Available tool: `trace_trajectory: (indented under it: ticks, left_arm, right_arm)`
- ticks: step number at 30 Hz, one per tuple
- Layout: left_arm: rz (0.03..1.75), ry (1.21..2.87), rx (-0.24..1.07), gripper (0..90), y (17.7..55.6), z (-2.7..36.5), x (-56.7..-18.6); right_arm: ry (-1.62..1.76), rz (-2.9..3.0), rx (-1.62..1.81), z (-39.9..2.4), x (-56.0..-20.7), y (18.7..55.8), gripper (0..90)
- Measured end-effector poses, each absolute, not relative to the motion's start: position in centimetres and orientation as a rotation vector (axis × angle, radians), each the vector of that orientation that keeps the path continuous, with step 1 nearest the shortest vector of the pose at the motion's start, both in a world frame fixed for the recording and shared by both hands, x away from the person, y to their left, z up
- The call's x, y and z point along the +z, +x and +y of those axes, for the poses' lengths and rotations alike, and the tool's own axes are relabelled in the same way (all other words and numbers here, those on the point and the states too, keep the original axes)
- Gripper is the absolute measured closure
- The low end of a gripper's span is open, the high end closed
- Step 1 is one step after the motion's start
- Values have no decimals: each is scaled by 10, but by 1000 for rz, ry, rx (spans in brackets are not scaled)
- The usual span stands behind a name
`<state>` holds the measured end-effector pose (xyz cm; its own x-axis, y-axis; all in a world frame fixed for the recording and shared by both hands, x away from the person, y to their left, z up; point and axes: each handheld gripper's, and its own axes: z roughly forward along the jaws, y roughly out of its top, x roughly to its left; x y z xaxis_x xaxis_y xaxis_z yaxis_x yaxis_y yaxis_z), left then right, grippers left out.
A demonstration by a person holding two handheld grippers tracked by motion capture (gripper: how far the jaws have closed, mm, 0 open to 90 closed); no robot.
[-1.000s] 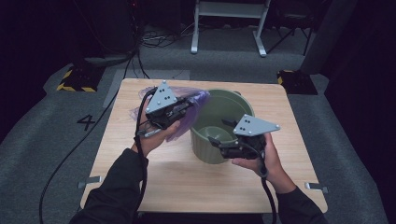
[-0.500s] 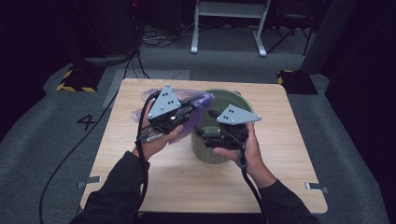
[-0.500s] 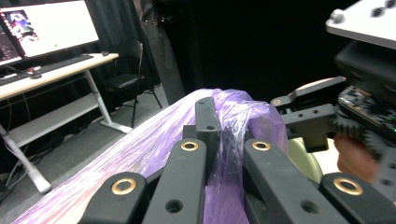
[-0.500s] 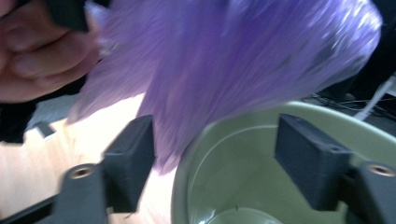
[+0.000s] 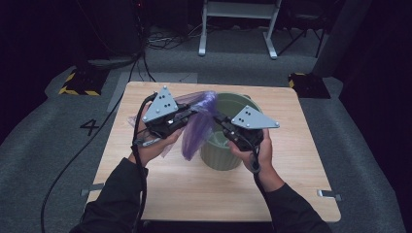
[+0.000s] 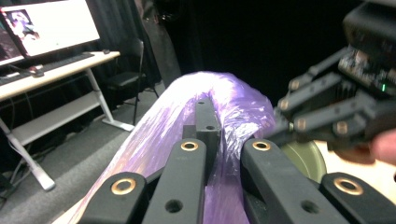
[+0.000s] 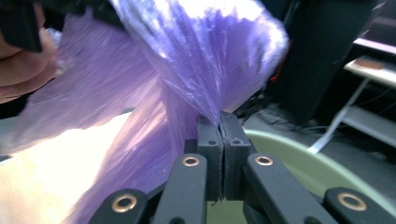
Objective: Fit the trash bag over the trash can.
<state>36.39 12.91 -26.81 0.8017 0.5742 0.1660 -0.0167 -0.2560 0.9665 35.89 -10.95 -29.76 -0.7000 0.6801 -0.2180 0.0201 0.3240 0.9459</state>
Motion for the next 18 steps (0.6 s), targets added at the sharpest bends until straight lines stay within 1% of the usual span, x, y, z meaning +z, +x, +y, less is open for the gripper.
trace_trajectory:
  ticks: [10, 17, 18]
  left_arm:
    - [430, 1794, 594, 885, 367, 127, -271]
    - [417, 1855, 580, 885, 371, 113, -279]
    - [413, 1867, 586, 885, 371, 111, -279]
  right_arm:
    - [622, 1881, 1389, -126, -276, 368, 899]
    - [593, 1832, 1331, -141, -264, 370, 876]
    - [576, 1828, 1293, -144, -265, 369, 842]
